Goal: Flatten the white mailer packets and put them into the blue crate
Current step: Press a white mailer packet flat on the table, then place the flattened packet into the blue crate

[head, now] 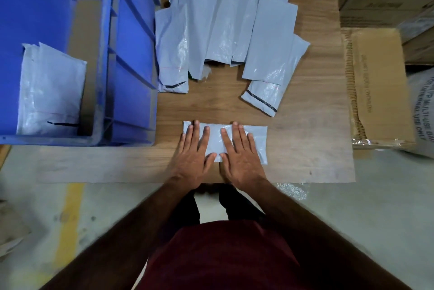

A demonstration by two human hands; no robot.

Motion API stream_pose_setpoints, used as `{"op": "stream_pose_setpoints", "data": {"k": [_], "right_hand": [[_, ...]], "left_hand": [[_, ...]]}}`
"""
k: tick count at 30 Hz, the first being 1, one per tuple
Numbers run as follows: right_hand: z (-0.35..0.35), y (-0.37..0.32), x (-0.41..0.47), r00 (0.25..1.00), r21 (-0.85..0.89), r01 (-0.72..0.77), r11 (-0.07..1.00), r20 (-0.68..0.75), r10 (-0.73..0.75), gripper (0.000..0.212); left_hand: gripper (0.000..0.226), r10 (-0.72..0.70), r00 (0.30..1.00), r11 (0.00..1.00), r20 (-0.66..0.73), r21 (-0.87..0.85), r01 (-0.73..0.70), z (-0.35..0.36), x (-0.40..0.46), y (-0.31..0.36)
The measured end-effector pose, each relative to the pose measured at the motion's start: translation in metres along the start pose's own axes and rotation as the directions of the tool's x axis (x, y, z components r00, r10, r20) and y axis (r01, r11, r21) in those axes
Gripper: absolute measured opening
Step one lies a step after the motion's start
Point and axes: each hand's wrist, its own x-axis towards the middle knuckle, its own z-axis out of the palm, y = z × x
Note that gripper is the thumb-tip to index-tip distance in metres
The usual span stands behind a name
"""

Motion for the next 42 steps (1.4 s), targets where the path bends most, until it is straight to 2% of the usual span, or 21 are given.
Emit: {"op": "stream_pose_setpoints", "data": {"k": [4,7,10,13,18,21,23,25,28,30,33,36,38,42], "right_hand": [[-0.008,0.001,0.000,0.999,0.020,0.012,1.000,0.039,-0.013,0.071],[-0.018,0.007,-0.007,0.995,0.026,0.088,0.996,0.047,-0.090,0.081],[-0.021,0.011,-0.015,0.991,-0.010,0.108,0.994,0.076,-0.107,0.086],[-0.021,0.009,-0.013,0.994,-0.047,0.063,0.997,0.095,-0.058,0.082],[-0.040,0.003,0.005,0.995,-0.035,-0.028,0.999,0.092,0.031,0.078],[-0.062,0.004,0.014,0.999,-0.015,0.006,1.000,0.050,-0.005,0.071],[-0.079,0.005,0.020,0.999,-0.031,0.033,0.999,-0.008,-0.034,0.070],[-0.097,0.004,0.026,0.994,-0.042,0.060,0.997,-0.089,-0.063,0.073],[-0.128,0.002,0.033,0.976,-0.062,0.111,0.992,-0.181,-0.120,0.071],[-0.151,-0.001,0.040,0.965,-0.041,0.132,0.990,-0.222,-0.138,0.070],[-0.184,-0.011,0.058,0.942,-0.023,0.152,0.988,-0.300,-0.152,0.069],[-0.214,-0.027,0.079,0.918,-0.008,0.189,0.982,-0.353,-0.180,0.070],[-0.230,-0.042,0.094,0.899,-0.009,0.206,0.979,-0.393,-0.192,0.070],[-0.251,-0.081,0.117,0.871,-0.016,0.257,0.966,-0.428,-0.239,0.071]], "left_hand": [[0.087,0.203,0.979,0.978,0.007,0.043,-0.203,-0.012,-0.007,-0.022],[0.072,0.273,0.962,0.956,-0.011,0.116,-0.270,-0.011,-0.001,-0.037],[0.055,0.286,0.954,0.951,-0.088,0.145,-0.272,-0.012,0.008,-0.038],[0.050,0.300,0.946,0.951,-0.121,0.119,-0.287,-0.020,0.011,-0.035],[0.054,0.237,0.970,0.970,-0.047,0.065,-0.234,-0.045,0.008,-0.024],[0.073,0.204,0.979,0.974,0.026,0.091,-0.205,-0.063,0.002,-0.010],[0.069,0.180,0.983,0.978,0.036,0.104,-0.182,-0.079,0.003,0.003],[0.061,0.165,0.985,0.983,-0.046,0.093,-0.160,-0.098,0.012,0.013],[0.073,0.155,0.974,0.986,-0.164,0.092,-0.141,-0.135,0.032,0.021],[0.066,0.180,0.946,0.979,-0.269,0.143,-0.145,-0.167,0.043,0.025],[0.071,0.187,0.914,0.978,-0.361,0.161,-0.136,-0.213,0.052,0.028],[0.079,0.153,0.891,0.982,-0.428,0.166,-0.089,-0.247,0.056,0.022],[0.067,0.162,0.871,0.978,-0.464,0.195,-0.078,-0.265,0.057,0.011],[0.070,0.184,0.882,0.956,-0.434,0.287,-0.058,-0.300,0.050,-0.026]]}}
